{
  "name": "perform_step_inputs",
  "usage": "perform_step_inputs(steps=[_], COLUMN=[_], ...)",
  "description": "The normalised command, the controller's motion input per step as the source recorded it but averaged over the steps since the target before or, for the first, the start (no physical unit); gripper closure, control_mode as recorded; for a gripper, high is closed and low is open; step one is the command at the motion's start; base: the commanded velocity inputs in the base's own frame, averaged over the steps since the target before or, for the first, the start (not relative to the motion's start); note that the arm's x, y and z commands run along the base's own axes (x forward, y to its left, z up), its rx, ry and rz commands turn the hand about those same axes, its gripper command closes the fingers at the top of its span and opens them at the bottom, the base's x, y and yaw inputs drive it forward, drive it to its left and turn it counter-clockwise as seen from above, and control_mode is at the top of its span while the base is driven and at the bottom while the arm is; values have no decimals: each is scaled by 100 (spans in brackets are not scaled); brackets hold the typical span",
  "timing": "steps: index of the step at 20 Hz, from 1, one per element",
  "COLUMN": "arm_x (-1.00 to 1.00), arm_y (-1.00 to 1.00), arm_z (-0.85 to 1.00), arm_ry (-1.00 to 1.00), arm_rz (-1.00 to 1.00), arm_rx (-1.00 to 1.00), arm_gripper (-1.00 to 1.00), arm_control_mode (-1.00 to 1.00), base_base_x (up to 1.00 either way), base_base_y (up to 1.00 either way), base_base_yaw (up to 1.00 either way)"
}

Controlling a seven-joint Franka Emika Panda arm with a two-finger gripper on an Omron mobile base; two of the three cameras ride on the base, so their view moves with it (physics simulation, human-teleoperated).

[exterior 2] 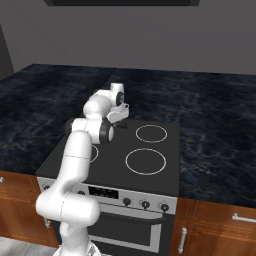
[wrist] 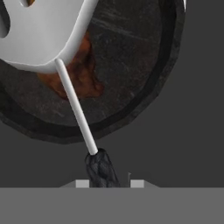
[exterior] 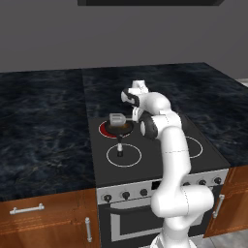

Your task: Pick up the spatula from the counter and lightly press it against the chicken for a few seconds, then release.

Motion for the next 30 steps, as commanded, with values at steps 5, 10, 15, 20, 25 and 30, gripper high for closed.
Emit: perform_step_inputs(steps=[5,10,15,20,25,30], arm_x=[0,0,0,0,0,0], arm_y=[-3,-1,0,0,0,-1], arm_z=[-25,-27,-26,-24,-20,-17], arm_ry=[0,0,0,0,0,0], arm_rz=[0,0,0,0,0,0], arm_rx=[-2,-3,-3,-3,-2,-2], arm_gripper=[100,100,100,100,100,100], arm_control_mode=[-100,-100,-100,-100,-100,-100], base_base_x=[0,0,0,0,0,0], base_base_y=[0,0,0,0,0,0], base_base_yaw=[0,0,0,0,0,0])
